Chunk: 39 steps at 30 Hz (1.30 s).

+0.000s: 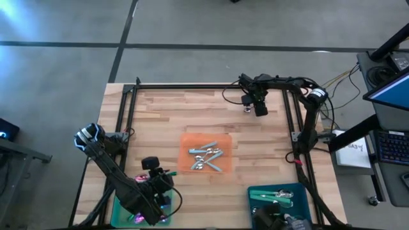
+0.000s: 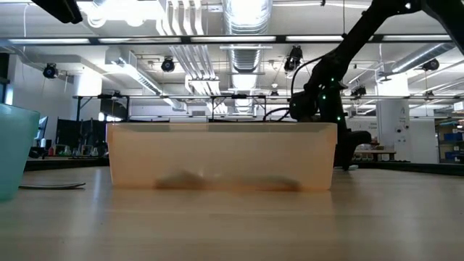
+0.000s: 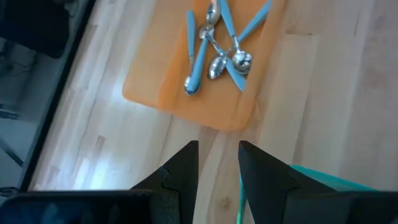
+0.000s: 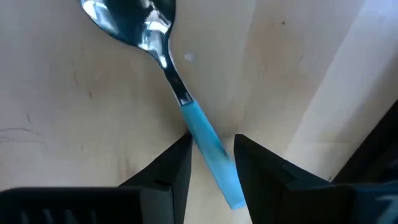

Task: Sort silverware by color (type)
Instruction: Put the blue spoon into the orange bin

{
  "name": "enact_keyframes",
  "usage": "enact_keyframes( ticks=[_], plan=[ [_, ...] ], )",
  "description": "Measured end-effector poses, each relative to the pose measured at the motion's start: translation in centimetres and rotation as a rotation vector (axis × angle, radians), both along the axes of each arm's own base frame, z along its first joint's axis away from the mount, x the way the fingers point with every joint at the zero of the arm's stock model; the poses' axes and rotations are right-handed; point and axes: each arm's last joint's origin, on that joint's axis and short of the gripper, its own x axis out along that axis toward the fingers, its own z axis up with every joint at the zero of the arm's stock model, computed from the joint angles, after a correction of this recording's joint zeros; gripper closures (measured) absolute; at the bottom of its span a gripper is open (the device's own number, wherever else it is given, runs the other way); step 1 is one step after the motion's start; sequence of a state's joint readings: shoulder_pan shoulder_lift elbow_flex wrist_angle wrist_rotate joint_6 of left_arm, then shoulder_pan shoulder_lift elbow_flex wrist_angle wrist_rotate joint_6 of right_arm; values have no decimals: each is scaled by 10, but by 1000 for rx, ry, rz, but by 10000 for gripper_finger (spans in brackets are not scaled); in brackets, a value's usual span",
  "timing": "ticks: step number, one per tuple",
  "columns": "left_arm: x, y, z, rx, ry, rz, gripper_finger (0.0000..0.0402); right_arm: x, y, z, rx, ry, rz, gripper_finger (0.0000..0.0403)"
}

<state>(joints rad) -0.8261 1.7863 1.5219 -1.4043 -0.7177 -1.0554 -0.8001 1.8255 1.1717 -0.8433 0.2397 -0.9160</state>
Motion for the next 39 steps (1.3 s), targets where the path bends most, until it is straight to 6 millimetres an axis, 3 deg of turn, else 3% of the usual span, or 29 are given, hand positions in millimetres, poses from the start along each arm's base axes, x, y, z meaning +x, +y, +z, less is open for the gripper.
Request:
enact_keyframes(
  ticks=[6, 12, 17, 23, 32, 39],
  plan=[
    [1, 3, 1, 33, -14, 2, 304, 1, -1, -7, 21, 16, 7, 306],
    [4, 6, 3, 116, -84, -12, 304, 2, -2, -1, 23, 8, -91, 376],
    [7, 7, 5, 196, -102, -68, 304, 4, -2, 11, 57, -44, -213, 380],
    [11, 8, 6, 221, -166, -52, 304, 12, 10, 45, 113, -232, -315, 381],
    [2, 20, 19, 178, -239, 4, 304, 41, 65, 96, 165, -492, -196, 381],
    [-7, 61, 12, 233, -497, 169, 304, 70, 131, 127, 156, -656, 8, 381]
  ],
)
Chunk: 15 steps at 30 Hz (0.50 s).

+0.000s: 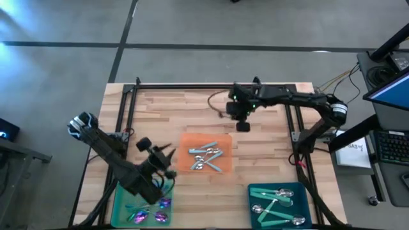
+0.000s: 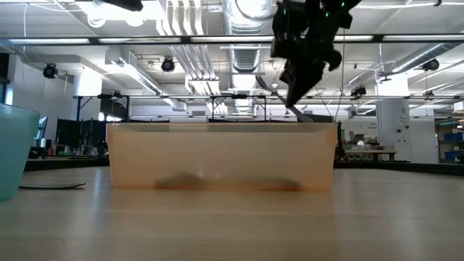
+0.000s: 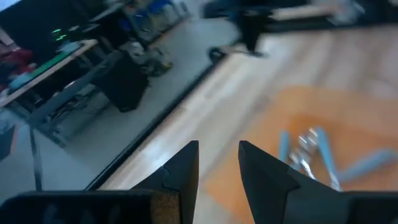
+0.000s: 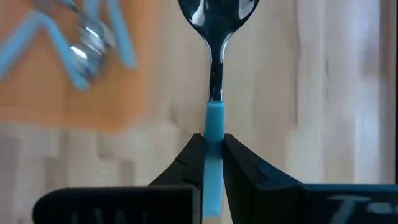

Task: Sort silverware by color (type)
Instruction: Put the blue spoon into the orange bin

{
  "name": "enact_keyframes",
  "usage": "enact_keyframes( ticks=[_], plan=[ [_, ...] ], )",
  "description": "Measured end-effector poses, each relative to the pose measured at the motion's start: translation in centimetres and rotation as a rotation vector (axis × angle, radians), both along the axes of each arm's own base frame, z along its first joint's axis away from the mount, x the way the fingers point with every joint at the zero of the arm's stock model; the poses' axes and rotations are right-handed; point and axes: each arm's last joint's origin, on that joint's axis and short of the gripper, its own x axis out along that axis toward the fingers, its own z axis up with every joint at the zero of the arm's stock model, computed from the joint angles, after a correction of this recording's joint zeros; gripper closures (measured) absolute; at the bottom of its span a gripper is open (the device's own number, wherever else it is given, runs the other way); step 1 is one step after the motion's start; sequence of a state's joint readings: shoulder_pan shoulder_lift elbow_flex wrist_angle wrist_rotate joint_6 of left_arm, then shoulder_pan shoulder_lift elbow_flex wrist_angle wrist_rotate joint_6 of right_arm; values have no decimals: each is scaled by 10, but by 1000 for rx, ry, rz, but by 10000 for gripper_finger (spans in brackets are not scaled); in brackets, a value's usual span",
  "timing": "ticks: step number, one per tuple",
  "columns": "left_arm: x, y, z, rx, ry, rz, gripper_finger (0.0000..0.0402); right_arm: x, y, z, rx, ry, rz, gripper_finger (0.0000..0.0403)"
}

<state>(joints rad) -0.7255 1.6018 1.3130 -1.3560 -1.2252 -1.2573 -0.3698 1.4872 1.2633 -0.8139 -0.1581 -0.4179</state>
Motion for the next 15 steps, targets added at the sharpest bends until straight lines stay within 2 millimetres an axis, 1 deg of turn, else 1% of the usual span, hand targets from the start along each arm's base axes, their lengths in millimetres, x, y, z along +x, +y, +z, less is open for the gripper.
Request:
enact_keyframes(
  ticks=[3, 5, 8, 10, 12, 15],
  plan=[
    [-2, 25, -10, 7, -98, 71, 304, 11, 24, 10, -41, -89, 65, 381],
    [0, 44, -21, 0, -117, 136, 304, 19, 37, 14, -67, -143, 74, 381],
    [6, 72, -37, -49, -116, 237, 304, 28, 49, 20, -80, -238, 90, 381],
    [14, 86, -46, -90, -103, 270, 304, 33, 56, 24, -83, -295, 101, 380],
    [25, 96, -55, -145, -58, 257, 304, 37, 60, 27, -92, -336, 116, 380],
    [44, 106, -62, -248, -1, 133, 304, 38, 61, 28, -101, -359, 128, 380]
  ],
)
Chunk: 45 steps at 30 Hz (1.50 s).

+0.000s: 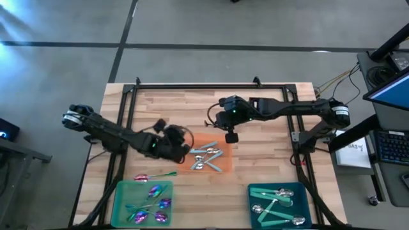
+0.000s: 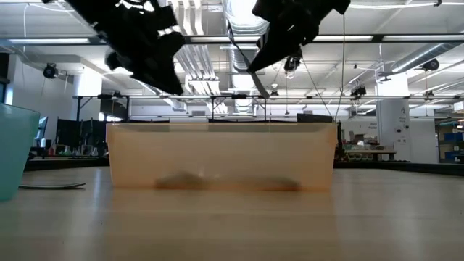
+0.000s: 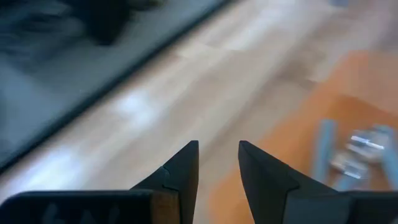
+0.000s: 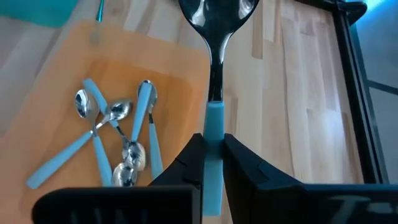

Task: Sort silverware by color (type)
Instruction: Put the blue spoon into the orange bin

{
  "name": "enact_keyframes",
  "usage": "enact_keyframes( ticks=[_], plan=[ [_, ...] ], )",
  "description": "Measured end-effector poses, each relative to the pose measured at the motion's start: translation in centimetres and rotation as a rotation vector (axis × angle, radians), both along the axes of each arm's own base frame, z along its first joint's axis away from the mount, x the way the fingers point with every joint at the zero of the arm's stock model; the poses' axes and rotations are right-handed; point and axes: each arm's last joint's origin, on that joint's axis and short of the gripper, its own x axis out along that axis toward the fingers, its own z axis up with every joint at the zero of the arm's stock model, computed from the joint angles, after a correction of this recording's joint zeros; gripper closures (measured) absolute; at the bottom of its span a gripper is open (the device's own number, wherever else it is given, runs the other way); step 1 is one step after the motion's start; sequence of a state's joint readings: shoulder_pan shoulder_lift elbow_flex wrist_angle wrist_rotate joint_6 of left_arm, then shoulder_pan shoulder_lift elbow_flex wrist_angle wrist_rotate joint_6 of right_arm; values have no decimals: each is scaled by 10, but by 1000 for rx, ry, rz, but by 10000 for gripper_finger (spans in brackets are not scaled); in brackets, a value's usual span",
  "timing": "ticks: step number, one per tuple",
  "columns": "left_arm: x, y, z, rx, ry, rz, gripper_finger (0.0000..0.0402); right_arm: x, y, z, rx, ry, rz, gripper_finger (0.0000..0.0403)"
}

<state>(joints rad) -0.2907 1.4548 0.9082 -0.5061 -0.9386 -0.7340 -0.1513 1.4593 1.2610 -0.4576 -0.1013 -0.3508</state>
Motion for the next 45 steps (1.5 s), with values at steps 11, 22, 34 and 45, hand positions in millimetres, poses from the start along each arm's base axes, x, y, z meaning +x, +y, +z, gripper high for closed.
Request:
enact_keyframes(
  ticks=[11, 22, 34, 45],
  plan=[
    [21, 12, -5, -41, -116, -265, 304, 0, -1, -8, 8, 26, -7, 379],
    [5, 20, -32, -22, -596, -370, 304, 12, 2, -9, -7, -78, 23, 379],
    [19, 17, -30, 189, -569, -436, 304, 25, 13, 9, 24, -316, 115, 378],
    [32, 15, -22, 228, -567, -448, 304, 26, 19, 9, 27, -325, 139, 378]
  ],
)
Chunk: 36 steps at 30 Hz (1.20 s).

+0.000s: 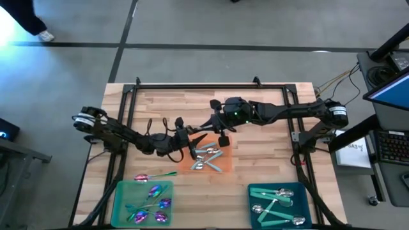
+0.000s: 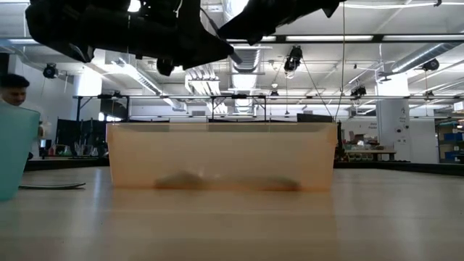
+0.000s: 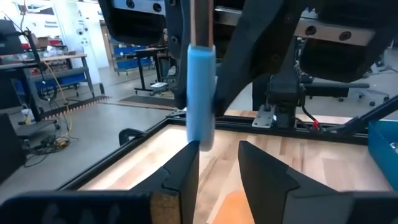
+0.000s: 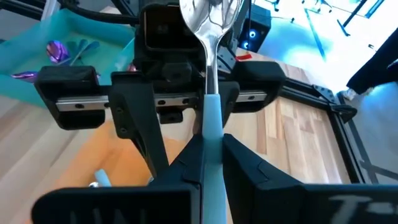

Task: Sort silverware by color (type)
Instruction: Put the blue spoon into the orange bin

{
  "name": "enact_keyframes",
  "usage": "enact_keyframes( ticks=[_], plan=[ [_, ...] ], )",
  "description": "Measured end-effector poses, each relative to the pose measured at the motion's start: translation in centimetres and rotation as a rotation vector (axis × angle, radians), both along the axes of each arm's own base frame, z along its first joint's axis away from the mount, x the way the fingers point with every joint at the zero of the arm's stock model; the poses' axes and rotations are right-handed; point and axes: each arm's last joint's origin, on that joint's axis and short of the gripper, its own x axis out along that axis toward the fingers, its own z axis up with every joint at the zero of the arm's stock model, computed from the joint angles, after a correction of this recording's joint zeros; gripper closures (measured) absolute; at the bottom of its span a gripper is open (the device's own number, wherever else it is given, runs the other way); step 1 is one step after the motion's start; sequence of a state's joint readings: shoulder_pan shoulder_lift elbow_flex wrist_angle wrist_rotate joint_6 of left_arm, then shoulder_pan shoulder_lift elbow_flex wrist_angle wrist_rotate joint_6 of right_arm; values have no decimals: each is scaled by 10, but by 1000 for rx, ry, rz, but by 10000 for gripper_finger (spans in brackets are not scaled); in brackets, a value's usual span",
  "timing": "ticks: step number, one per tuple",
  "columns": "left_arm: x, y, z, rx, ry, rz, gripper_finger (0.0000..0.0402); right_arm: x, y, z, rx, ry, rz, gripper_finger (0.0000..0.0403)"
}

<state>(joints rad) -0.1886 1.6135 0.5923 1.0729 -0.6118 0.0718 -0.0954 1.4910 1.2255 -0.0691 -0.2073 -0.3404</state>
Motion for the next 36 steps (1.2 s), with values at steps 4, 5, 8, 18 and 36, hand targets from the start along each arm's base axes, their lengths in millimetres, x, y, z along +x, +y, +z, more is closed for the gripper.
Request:
enact_keyframes(
  ticks=[4, 5, 8, 18, 36],
  plan=[
    [-1, 2, 2, 12, 0, 47, 304, 0, 2, 0, 2, -1, 12, 378],
    [-2, 2, 2, 10, -2, 64, 304, 0, 2, 1, -5, -8, 6, 378],
    [-3, 3, 0, 4, -1, 81, 304, 0, 2, 0, -2, -1, 4, 378],
    [5, 0, 12, 7, -29, 15, 304, 0, 6, 0, 5, 0, 27, 378],
    [11, -2, 11, -184, -19, -29, 363, -3, 8, 4, 132, 97, -39, 356]
  ],
)
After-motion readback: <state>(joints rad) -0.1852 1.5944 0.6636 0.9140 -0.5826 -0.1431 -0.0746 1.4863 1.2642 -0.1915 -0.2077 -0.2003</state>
